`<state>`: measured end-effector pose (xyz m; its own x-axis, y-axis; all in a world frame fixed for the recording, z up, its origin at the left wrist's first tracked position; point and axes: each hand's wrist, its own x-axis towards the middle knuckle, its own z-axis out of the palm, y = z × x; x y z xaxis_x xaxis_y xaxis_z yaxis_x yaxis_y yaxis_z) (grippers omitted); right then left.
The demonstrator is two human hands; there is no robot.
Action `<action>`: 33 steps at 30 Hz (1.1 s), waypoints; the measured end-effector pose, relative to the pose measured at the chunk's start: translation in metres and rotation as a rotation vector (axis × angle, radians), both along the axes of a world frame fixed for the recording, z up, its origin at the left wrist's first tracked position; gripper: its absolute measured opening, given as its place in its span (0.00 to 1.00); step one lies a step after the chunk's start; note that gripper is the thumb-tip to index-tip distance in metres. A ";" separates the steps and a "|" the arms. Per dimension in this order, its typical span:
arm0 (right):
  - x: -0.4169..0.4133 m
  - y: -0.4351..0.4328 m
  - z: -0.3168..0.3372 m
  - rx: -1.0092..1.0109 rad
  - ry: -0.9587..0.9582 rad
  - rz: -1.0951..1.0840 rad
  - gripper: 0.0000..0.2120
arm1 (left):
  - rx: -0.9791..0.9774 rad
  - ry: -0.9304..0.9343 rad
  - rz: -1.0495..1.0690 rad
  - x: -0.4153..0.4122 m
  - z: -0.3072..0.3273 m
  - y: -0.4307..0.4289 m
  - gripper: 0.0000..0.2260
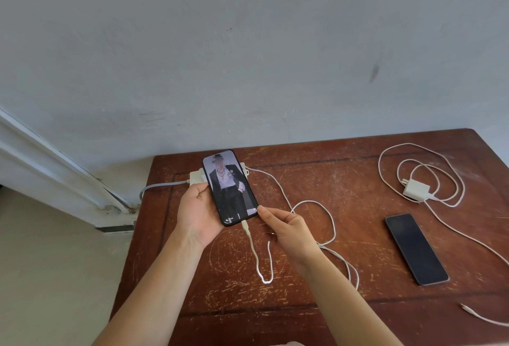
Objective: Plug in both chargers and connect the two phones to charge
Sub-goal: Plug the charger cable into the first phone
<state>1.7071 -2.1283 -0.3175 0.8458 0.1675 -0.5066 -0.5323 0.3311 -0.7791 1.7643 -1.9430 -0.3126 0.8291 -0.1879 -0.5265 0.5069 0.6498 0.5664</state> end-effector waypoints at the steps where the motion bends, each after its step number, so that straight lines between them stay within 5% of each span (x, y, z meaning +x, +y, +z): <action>1: 0.000 0.000 -0.001 0.000 -0.001 0.001 0.09 | 0.000 -0.002 0.001 -0.001 -0.001 0.000 0.20; 19: 0.007 -0.002 -0.017 -0.070 0.038 0.002 0.09 | 0.033 0.033 0.037 -0.007 -0.014 -0.003 0.16; 33: 0.012 0.007 -0.053 -0.183 0.081 0.062 0.09 | 0.263 0.068 0.019 -0.005 -0.040 0.010 0.15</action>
